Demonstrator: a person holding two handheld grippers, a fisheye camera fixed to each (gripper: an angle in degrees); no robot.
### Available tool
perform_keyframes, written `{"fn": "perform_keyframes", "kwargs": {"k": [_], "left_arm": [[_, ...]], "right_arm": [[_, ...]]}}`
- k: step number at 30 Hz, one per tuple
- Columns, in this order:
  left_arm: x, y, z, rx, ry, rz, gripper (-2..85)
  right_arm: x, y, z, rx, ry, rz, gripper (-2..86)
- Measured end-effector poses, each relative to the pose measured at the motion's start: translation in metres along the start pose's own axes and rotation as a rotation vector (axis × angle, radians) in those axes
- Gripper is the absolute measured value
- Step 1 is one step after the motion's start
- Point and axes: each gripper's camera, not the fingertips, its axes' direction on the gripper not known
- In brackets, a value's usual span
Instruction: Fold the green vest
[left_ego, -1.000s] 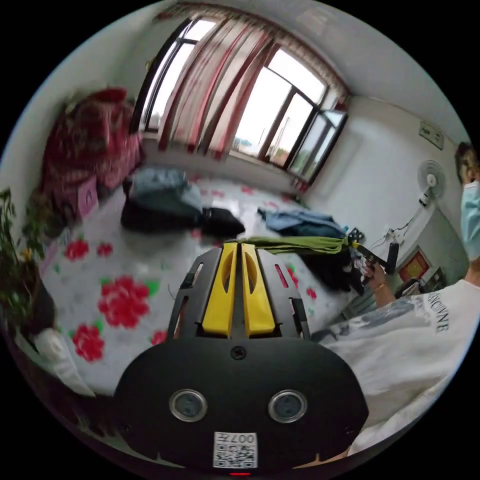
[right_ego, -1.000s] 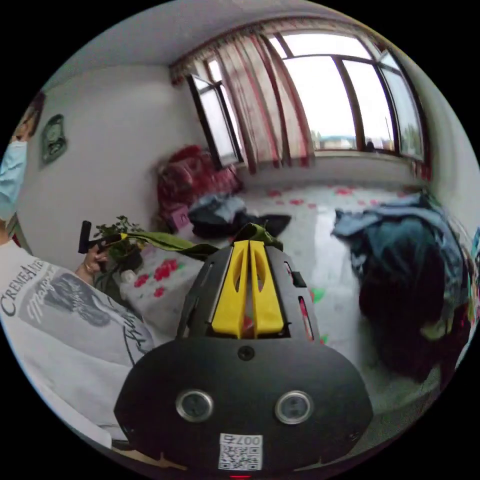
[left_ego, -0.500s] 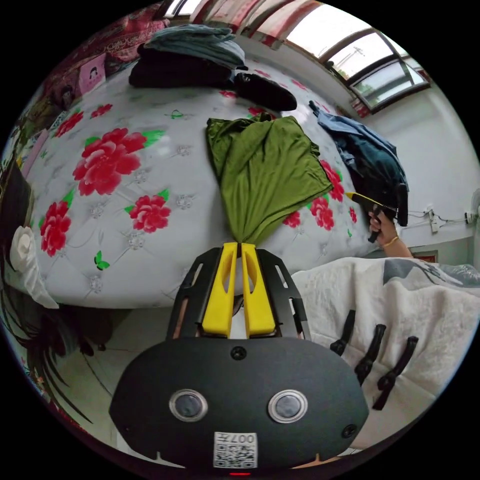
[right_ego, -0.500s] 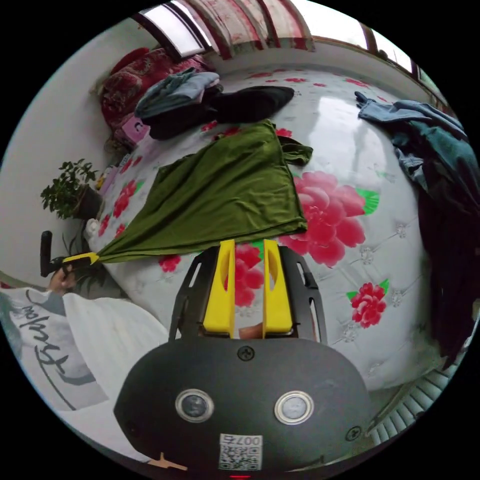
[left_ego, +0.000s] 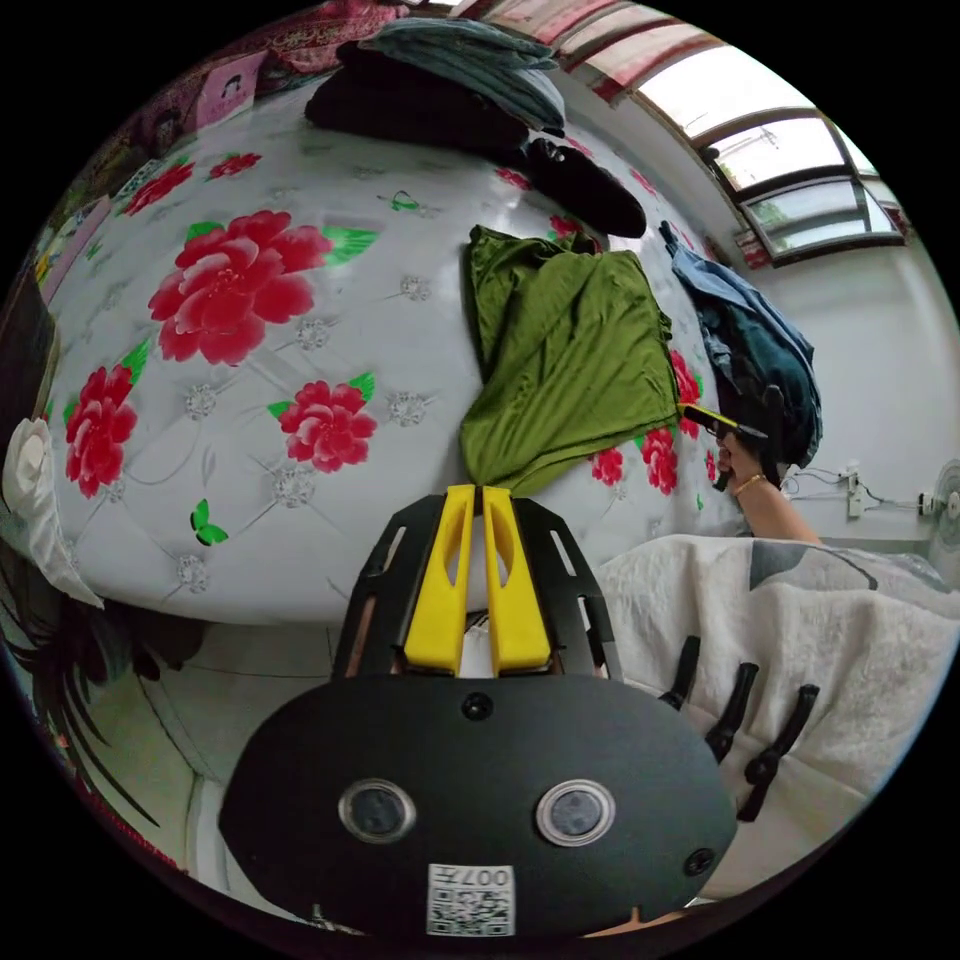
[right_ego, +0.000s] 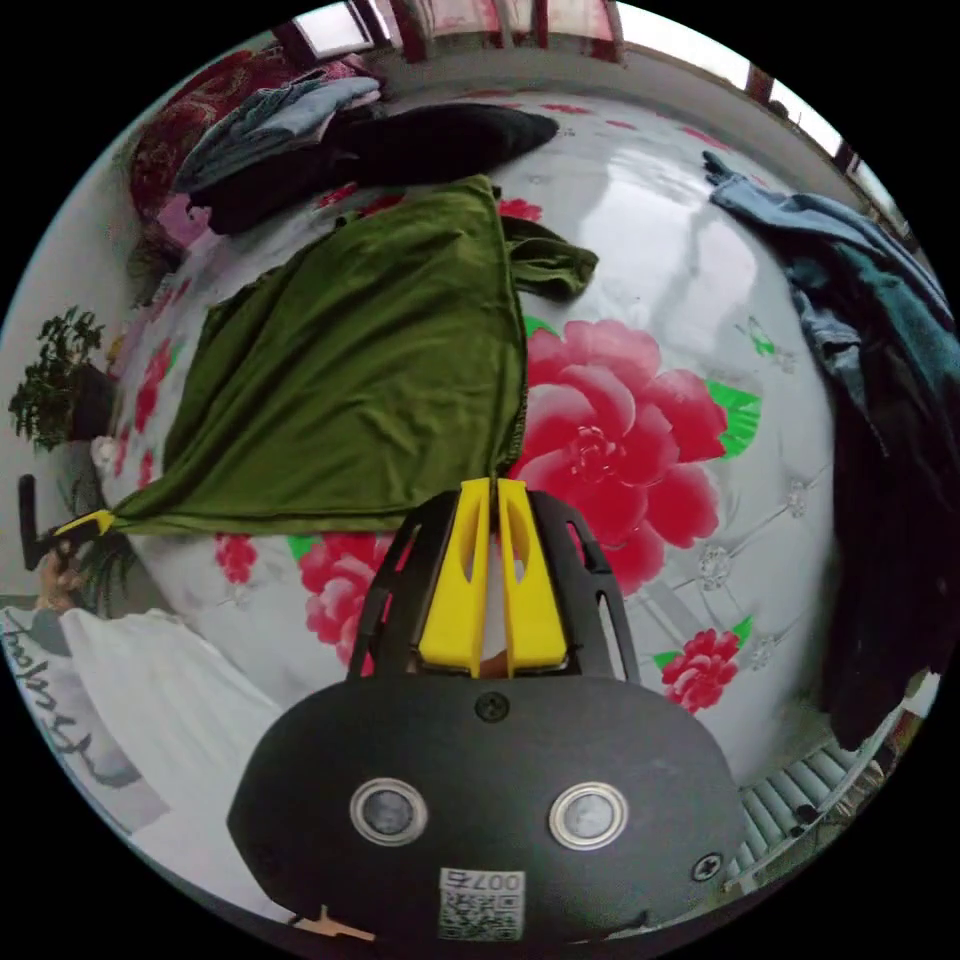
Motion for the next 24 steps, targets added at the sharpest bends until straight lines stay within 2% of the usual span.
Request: {"fn": "perform_keyframes", "kwargs": {"k": [3,5,7,11,14,17,20,24], "left_arm": [[-0.005,-0.003,-0.031,0.067,0.037,-0.018,-0.8],[-0.002,0.0,-0.058,0.134,0.108,0.001,-0.8],[0.004,0.004,-0.098,0.247,0.244,0.034,-0.9],[0.017,0.002,-0.15,0.407,0.385,0.112,-0.9],[0.027,-0.023,-0.17,0.455,0.405,0.19,-0.9],[0.039,-0.073,-0.175,0.431,0.332,0.213,-0.9],[0.047,-0.123,-0.204,0.461,0.388,0.17,-0.9],[0.074,-0.124,-0.303,0.692,0.508,0.221,-0.9]], "right_arm": [[0.025,0.041,-0.083,0.213,-0.228,0.044,0.0],[0.056,0.093,-0.174,0.41,-0.42,0.066,-0.2],[0.071,0.136,-0.241,0.551,-0.493,0.045,-0.2],[0.088,0.202,-0.357,0.792,-0.521,-0.002,-0.2],[0.097,0.201,-0.391,0.86,-0.509,0.016,-0.3],[0.104,0.148,-0.398,0.753,-0.463,0.034,-0.3],[0.108,0.091,-0.428,0.709,-0.443,0.018,-0.3],[0.101,0.082,-0.522,0.912,-0.44,-0.031,-0.3]]}}
